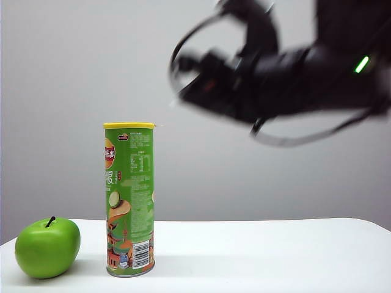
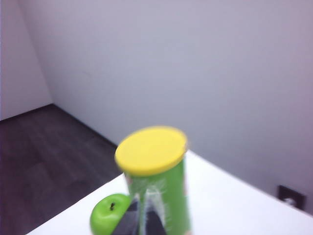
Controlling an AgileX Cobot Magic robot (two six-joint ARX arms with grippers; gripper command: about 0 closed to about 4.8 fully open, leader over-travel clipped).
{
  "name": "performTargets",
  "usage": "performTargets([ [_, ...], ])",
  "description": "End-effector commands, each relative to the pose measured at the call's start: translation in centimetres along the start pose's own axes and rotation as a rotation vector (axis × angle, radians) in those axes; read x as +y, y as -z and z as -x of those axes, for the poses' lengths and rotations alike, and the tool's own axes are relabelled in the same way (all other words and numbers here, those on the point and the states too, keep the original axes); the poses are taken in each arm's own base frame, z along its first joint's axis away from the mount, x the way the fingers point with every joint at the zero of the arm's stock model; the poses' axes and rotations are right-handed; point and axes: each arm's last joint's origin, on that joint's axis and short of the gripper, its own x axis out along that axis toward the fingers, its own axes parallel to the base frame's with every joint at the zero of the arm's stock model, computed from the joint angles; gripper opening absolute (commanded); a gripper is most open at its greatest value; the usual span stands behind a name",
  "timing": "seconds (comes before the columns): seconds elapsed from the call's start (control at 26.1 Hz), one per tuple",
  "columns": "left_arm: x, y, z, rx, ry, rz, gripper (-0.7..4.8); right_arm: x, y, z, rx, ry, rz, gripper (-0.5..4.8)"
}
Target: Pick up the green bucket of chips from the desk, place it near the apple, and finally stand it up.
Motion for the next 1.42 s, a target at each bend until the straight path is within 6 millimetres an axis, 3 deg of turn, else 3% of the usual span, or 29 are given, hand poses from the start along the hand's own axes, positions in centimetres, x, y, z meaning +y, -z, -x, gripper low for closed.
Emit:
performTargets([
  [0.04,0.1,-0.4,0.0,-0.031,-0.034,-0.026,-0.05,-0.4,-2.9,2.3,0.088,0.052,-0.005,0.76],
  [0.15,0.2,-0.3,0.2,-0.022,-0.104,-0.028,-0.05,-1.4,-6.2,4.5,0.031,0.133,0.017,0.48],
  [0.27,-0.4,-0.1,1.5,-0.095,-0.294,-0.028,-0.05,-3.4,-9.8,7.9,-0.081,0.304,0.067,0.38],
  [0.42,-0.7,1.0,1.8,-0.270,-0.366,-0.011,-0.05,-4.9,-11.9,12.3,-0.110,0.498,0.159,0.08],
  [0.61,0.3,2.6,0.6,-0.279,-0.410,0.072,-0.05,-4.9,-13.3,16.3,-0.192,0.655,0.180,-0.03],
  [0.73,1.5,3.8,-0.8,-0.372,-0.419,0.116,-0.05,-4.7,-11.8,18.3,-0.259,0.724,0.179,-0.03],
  [0.96,3.6,7.0,-2.6,-0.393,-0.701,0.161,-0.05,-5.0,-7.1,19.4,-0.301,0.779,0.134,-0.03],
  [1.07,4.3,9.3,-3.9,-0.363,-0.697,0.131,-0.05,-5.5,-4.7,19.4,-0.256,0.820,0.118,-0.03],
  [1.27,4.8,11.6,-5.0,-0.313,-0.686,0.142,-0.05,-6.0,-3.1,19.3,-0.164,0.834,0.100,-0.03],
  [1.42,4.9,12.0,-5.1,-0.283,-0.694,0.104,-0.05,-6.1,-2.6,19.3,-0.095,0.843,0.124,-0.02],
])
